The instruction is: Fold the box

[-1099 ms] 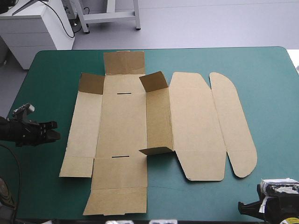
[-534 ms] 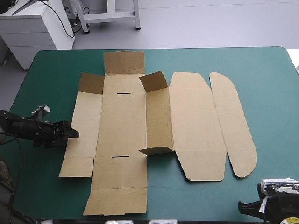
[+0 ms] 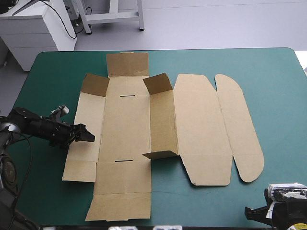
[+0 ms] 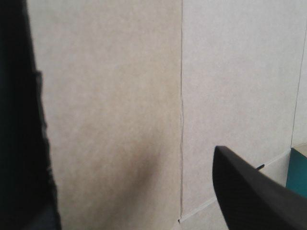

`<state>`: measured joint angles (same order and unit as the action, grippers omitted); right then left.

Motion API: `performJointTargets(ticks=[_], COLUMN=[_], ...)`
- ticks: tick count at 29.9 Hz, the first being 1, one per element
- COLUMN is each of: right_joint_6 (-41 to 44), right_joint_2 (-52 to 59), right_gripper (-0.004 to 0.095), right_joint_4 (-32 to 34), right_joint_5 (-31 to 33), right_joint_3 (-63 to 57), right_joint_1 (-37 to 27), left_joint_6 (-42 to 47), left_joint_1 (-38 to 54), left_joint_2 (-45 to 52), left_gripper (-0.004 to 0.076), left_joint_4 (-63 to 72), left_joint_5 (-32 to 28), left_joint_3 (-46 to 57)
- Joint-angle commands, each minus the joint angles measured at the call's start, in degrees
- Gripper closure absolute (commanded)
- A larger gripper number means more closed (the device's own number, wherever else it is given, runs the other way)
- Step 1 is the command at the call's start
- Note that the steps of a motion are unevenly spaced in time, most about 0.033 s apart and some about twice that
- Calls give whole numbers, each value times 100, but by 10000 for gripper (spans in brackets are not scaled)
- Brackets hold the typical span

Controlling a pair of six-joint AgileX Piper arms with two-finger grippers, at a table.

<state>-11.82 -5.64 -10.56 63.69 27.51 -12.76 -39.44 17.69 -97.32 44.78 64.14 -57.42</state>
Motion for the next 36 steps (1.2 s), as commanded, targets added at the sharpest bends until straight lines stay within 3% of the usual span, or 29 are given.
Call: performJointTargets(ticks=[1, 8, 12, 22, 31, 36], right_joint_6=[-35, -35, -35, -35, -35, -35], right_joint_2=[-88, -88, -88, -88, -88, -88], right_gripper=[928, 928, 928, 928, 928, 928], right_joint_4=[-59, -59, -59, -25, -14, -14], right_joint_5=[-350, -350, -362, -362, -362, -362], right_joint_3=[116, 116, 116, 116, 116, 116], right_joint_1=[17, 17, 17, 17, 17, 17], left_joint_6=[45, -5, -15, -709, -1708, -1773], left_joint_1=[-50, -50, -50, -62, -564, -1367], left_joint_2=[177, 157, 30, 15, 15, 15], left_gripper=[267, 619, 732, 732, 732, 732], left_joint_4=[290, 459, 505, 464, 54, -1132], left_joint_5=[156, 453, 568, 572, 845, 333], left_joint_3=[-123, -123, -123, -688, -2433, -3379])
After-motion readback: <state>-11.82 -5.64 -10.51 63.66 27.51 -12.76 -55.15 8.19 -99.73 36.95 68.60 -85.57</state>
